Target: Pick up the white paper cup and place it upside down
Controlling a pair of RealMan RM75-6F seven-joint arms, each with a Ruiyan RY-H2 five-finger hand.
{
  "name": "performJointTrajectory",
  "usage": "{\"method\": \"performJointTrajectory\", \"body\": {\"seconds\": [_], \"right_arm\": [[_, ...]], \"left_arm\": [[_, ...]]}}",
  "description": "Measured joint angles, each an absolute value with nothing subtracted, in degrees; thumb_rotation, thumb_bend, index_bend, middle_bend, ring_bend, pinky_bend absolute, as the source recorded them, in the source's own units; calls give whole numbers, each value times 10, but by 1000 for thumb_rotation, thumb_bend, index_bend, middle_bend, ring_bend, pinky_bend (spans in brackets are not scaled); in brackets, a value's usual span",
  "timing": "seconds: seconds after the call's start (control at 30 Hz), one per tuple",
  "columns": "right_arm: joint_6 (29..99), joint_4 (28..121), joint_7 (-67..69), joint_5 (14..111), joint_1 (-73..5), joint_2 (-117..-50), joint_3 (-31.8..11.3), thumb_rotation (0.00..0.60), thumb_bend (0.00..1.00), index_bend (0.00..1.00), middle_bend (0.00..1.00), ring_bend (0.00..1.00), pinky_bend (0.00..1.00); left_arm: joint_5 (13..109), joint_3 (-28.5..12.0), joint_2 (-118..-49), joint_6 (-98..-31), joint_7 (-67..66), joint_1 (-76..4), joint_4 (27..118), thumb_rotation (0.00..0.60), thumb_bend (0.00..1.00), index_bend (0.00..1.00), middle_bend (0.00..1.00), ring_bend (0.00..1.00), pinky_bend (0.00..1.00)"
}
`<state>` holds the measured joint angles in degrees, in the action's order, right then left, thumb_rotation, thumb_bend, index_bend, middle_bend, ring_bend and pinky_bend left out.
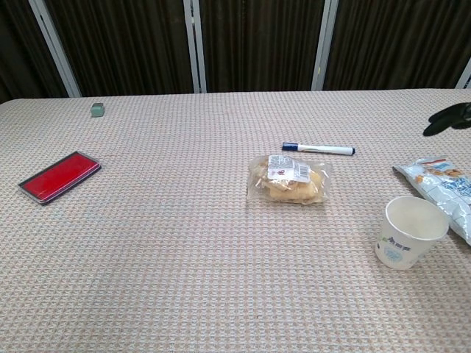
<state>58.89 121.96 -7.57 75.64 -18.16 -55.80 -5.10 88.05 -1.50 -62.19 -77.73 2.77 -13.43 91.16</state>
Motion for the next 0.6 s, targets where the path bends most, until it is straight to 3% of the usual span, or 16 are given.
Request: {"method": "performJointTrajectory", "body": {"seconds": [0.6], "right_arm": [[562,1160,-193,613,-237,-656,-39,600,15,199,0,0,0]], "left_arm": [[879,-15,-621,-776,28,-135,912,600,133,0,0,0,0]]}}
